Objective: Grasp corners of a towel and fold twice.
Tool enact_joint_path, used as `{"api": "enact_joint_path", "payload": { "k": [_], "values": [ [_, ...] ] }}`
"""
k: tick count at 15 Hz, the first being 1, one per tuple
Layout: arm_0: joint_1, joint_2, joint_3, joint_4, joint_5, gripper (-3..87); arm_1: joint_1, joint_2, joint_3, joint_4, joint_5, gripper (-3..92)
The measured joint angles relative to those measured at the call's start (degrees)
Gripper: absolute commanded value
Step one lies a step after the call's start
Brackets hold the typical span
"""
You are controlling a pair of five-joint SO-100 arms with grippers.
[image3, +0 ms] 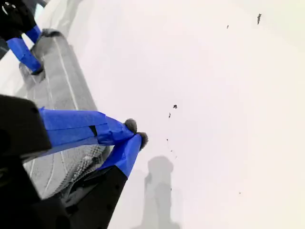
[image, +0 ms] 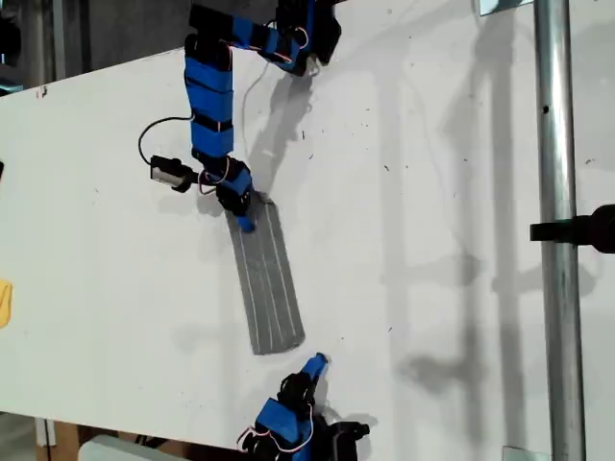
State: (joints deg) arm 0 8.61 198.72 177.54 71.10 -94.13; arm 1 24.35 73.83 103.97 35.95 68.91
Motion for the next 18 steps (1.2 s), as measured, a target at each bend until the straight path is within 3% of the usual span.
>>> {"api": "enact_joint_path", "payload": {
  "k": [3,5,7,10,11,12,14,15,16,17,18],
  "values": [
    [0.00,0.00,0.00,0.35,0.00,-2.2,-2.20,0.79,-0.53,2.90,0.18,-0.3],
    [0.00,0.00,0.00,0.35,0.09,-1.8,-2.37,12.92,6.24,14.50,0.18,-0.3],
    [-0.35,0.00,0.00,0.35,1.05,-1.6,-2.37,34.45,15.56,30.85,1.58,-0.3],
    [-1.49,0.00,0.00,0.35,2.64,-1.5,-5.19,65.48,17.23,62.14,7.65,-0.3],
    [-1.49,0.00,0.00,0.35,2.64,-1.4,-6.86,68.20,16.26,65.48,8.17,-0.3],
    [-1.49,0.00,0.00,0.35,2.64,-1.5,-7.73,65.83,15.56,63.54,8.00,-0.3],
    [-1.49,0.00,0.00,0.35,2.64,-1.6,-8.88,51.94,14.68,48.08,5.89,-0.3],
    [-1.49,0.00,0.00,0.35,2.55,-1.7,-9.84,43.24,12.57,38.76,4.31,5.7],
    [-1.49,0.00,0.00,0.35,2.37,-1.5,-10.02,35.24,10.11,31.99,2.90,15.4],
    [-1.49,0.00,0.00,0.35,2.37,-1.0,-9.84,30.59,8.53,28.92,2.64,48.9],
    [-1.49,0.00,0.00,0.35,2.29,-0.4,-9.84,29.62,7.29,27.51,1.67,37.0]
  ]
}}
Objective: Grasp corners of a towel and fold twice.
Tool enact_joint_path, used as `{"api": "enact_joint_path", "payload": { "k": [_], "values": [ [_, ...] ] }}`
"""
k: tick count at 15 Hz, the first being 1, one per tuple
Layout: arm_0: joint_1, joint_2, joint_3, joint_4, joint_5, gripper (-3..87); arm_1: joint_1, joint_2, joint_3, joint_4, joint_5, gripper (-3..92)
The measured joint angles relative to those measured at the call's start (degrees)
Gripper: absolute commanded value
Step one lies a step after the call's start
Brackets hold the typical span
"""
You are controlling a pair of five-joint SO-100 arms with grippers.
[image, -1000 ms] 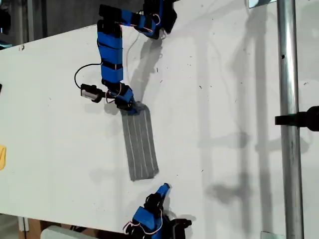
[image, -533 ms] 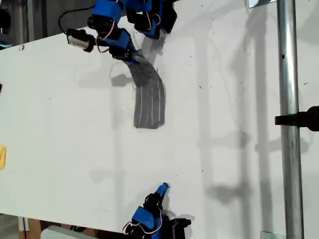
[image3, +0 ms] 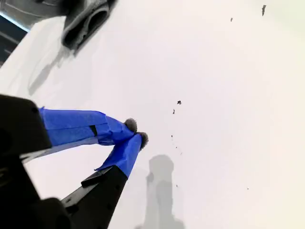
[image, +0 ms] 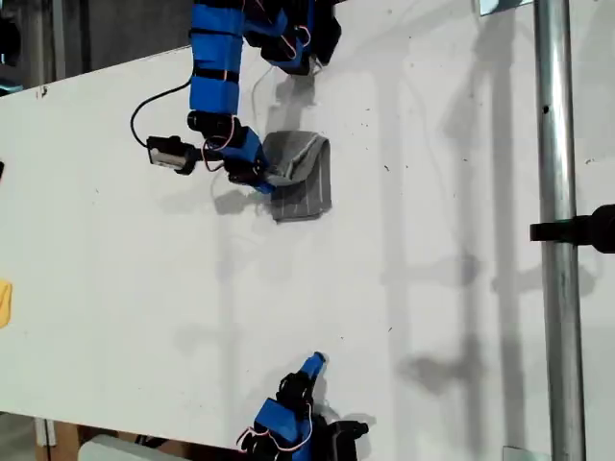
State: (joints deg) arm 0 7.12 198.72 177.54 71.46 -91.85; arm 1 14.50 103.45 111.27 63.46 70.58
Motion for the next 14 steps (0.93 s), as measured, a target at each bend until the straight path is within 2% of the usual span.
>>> {"api": "enact_joint_path", "payload": {
  "k": [1,4,5,6,10,11,12,13,14],
  "values": [
    [0.00,0.00,0.00,0.00,-0.35,-0.2,0.26,0.44,-1.23,-1.93,-3.52,23.1],
    [-0.70,0.00,0.44,0.18,-1.14,1.8,8.88,14.41,-2.55,-0.09,-9.40,16.1],
    [-0.79,0.00,0.62,1.32,-1.49,2.2,11.60,18.72,-2.46,2.11,-9.93,2.6],
    [-0.79,0.00,0.79,2.20,-1.05,2.2,13.10,23.55,0.70,2.99,-9.93,-0.2],
    [-2.02,0.00,0.88,2.55,8.44,2.2,15.73,57.74,35.86,4.04,-4.04,-0.3],
    [-2.46,0.00,0.88,2.55,15.47,1.9,15.38,69.08,43.68,8.35,-2.72,-0.3],
    [-2.46,0.09,0.88,2.55,26.02,1.8,15.12,79.19,48.96,12.48,-1.76,-0.2],
    [-2.02,0.09,0.88,2.55,33.49,1.8,15.12,82.44,51.94,12.92,-0.62,1.8],
    [-1.93,0.09,0.88,2.55,34.63,1.8,15.12,83.14,54.40,13.89,1.14,2.5]
  ]
}}
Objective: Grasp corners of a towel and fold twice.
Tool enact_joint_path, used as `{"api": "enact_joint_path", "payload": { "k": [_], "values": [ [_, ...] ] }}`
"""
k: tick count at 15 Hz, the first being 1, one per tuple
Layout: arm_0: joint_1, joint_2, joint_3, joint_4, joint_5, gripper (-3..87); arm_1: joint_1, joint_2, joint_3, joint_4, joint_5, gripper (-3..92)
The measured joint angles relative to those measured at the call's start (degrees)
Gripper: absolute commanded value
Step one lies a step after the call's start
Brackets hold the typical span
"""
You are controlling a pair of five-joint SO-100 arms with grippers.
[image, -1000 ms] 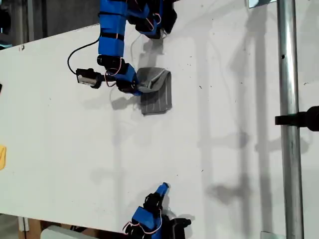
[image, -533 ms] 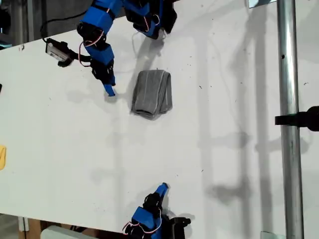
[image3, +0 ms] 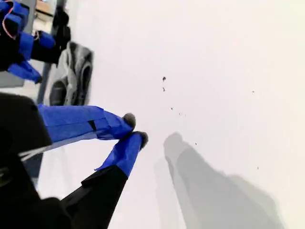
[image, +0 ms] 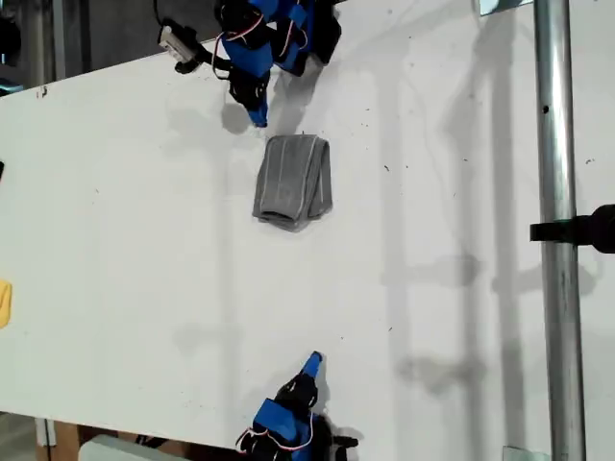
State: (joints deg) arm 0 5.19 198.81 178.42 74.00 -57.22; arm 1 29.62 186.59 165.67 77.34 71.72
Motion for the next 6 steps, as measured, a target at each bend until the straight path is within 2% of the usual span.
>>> {"api": "enact_joint_path", "payload": {
  "k": [3,6],
  "values": [
    [-0.18,0.00,0.00,0.00,0.88,1.8,0.26,1.67,0.44,3.34,12.22,2.5],
    [-0.09,0.00,0.00,0.00,0.88,1.8,0.26,1.67,0.44,3.34,13.27,2.5]
  ]
}}
